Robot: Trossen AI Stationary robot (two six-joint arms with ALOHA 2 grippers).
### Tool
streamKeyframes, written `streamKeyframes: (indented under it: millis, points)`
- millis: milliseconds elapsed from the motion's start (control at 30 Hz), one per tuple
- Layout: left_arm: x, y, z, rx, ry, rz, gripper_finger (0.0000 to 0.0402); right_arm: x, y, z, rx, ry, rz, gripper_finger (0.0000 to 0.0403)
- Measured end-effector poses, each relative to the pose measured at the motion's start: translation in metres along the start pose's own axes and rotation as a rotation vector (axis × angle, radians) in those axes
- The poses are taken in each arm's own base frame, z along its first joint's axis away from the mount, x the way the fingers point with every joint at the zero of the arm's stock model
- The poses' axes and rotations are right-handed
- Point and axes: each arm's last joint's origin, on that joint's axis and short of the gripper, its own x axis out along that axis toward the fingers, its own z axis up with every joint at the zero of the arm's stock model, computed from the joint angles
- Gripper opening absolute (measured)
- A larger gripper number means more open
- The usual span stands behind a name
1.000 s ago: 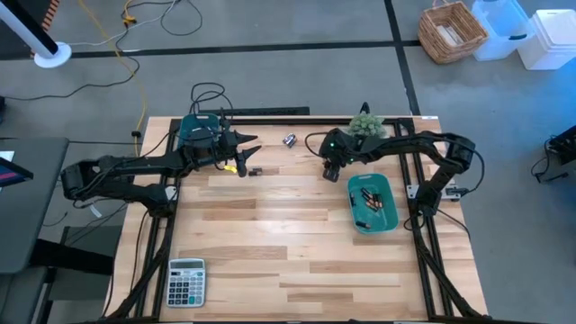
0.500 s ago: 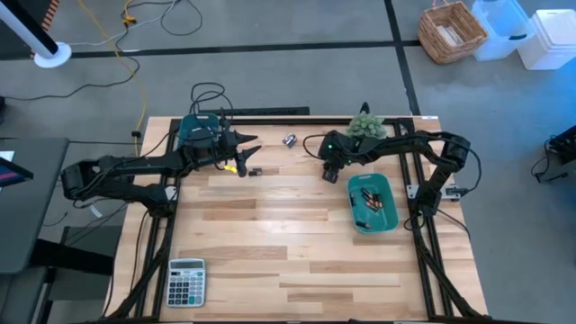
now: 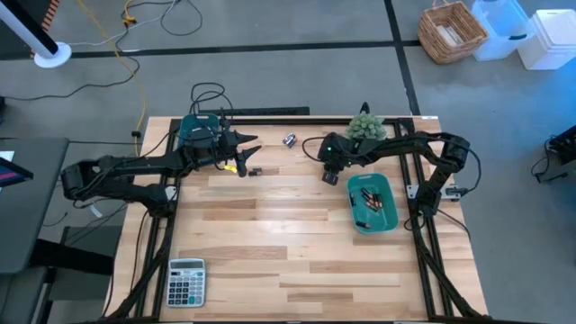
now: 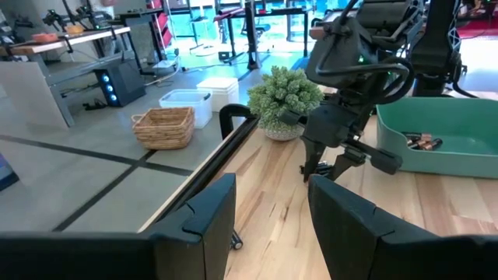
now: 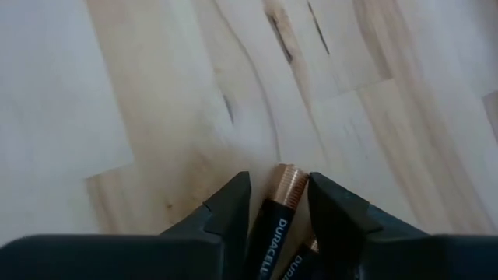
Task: Sort batteries
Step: Put the brown-block battery into the green bin
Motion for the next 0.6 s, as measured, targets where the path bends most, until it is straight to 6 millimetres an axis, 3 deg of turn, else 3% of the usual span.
streamKeyframes:
  millis: [367,600]
  points:
    - [0.0,0.0,0.0,-0.001,0.0,0.0,0.0155,-0.0005,0.006,0.0008,-0.016,-0.001,0.013,0.0055]
    - [0.0,0.0,0.0,-0.002,0.0,0.0,0.0155,-0.001,0.0094,0.0017,-0.021,-0.007,0.016,0.003]
